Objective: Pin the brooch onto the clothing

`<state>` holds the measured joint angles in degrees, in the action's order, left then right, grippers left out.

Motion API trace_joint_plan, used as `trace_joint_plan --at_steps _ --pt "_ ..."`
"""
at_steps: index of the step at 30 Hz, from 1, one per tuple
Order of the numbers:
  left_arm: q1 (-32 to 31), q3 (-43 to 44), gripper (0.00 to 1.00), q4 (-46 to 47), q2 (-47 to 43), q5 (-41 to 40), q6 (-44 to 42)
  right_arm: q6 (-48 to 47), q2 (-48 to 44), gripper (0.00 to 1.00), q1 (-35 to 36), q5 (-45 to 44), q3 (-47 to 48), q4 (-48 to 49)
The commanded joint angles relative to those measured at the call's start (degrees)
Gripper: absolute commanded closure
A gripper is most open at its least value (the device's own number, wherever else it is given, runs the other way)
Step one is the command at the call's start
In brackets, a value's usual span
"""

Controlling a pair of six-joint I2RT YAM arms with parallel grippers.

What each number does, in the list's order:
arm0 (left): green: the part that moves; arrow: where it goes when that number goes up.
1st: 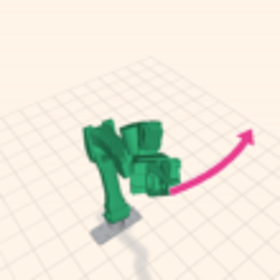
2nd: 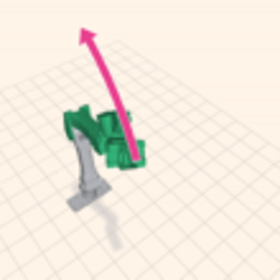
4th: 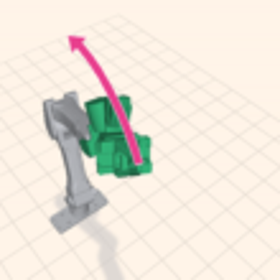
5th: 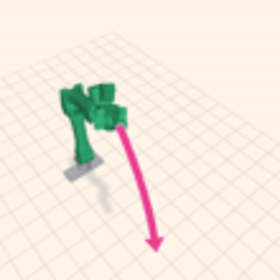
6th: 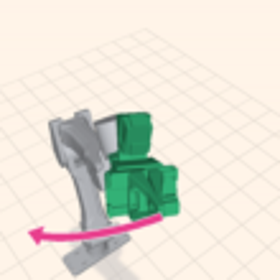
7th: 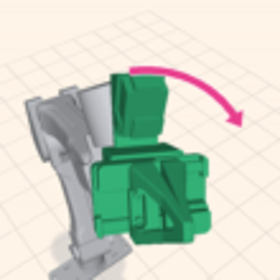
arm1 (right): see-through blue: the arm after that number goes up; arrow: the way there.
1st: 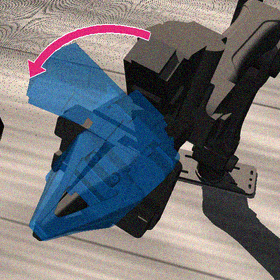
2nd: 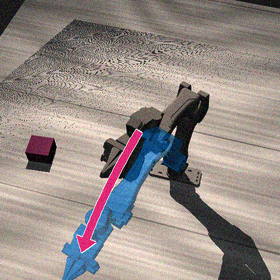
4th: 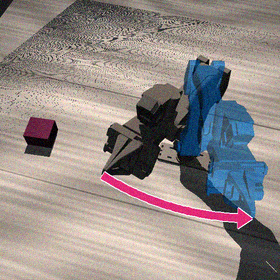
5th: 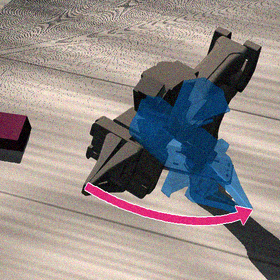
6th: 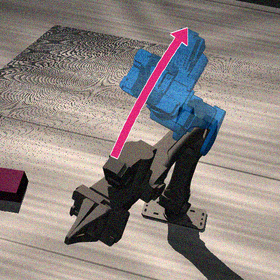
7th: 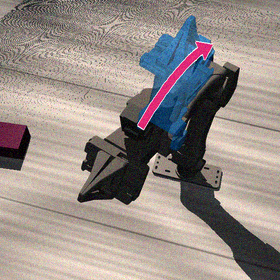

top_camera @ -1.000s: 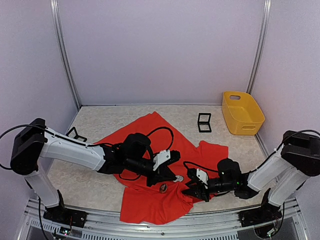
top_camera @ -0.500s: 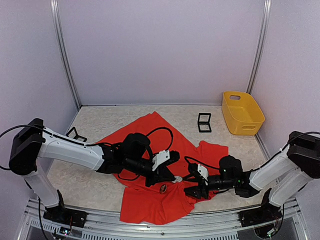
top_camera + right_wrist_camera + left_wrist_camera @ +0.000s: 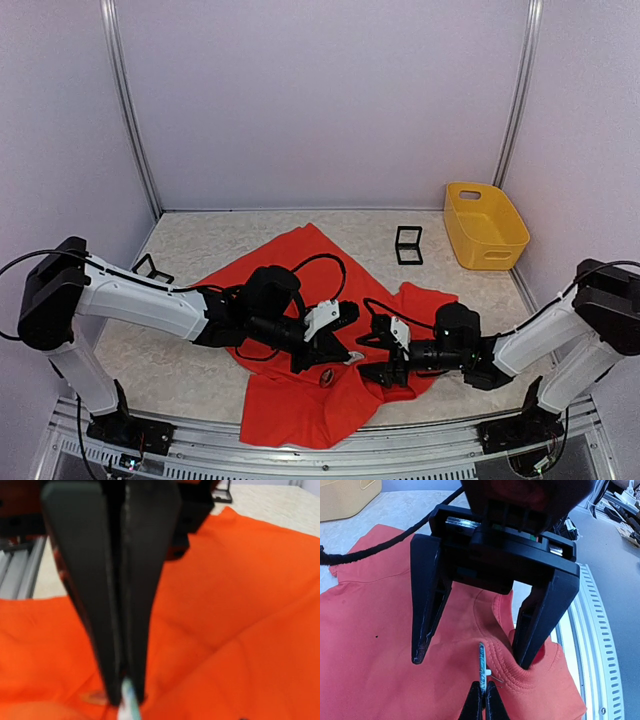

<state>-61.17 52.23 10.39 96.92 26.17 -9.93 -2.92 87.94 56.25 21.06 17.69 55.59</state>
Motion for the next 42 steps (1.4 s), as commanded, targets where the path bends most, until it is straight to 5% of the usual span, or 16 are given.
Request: trace_joint_plan --at_steps 1,8,15,20,30,42 --pt "-0.24 0.07 1.0 -0.71 -2.03 -0.63 -0.96 -1.95 -7.27 0.39 0.24 -3.94 -3.49 -8.09" --pt "-0.35 1.26 1.0 -1.77 -1.45 -0.88 -1.82 6.72 -20.88 0.39 0.26 -11.17 -9.07 -23.35" --pt "-0.34 1.66 1.0 -2.03 -1.65 -1.25 -1.59 -1.05 -31.1 0.36 0.22 -13.56 -5.78 -26.39" --pt "-0.32 1.67 1.0 -1.88 -1.65 -1.2 -0.93 -3.21 -23.76 0.31 0.43 -9.28 -5.22 -13.8" --pt "-0.31 1.66 1.0 -2.04 -1.74 -1.45 -0.72 -4.73 -4.8 0.3 1.7 -1.34 1.45 -4.17" --pt "-0.36 1.5 1.0 -2.05 -2.0 -1.05 -0.9 -1.79 1.05 0.56 1.93 -3.54 2.08 0.52"
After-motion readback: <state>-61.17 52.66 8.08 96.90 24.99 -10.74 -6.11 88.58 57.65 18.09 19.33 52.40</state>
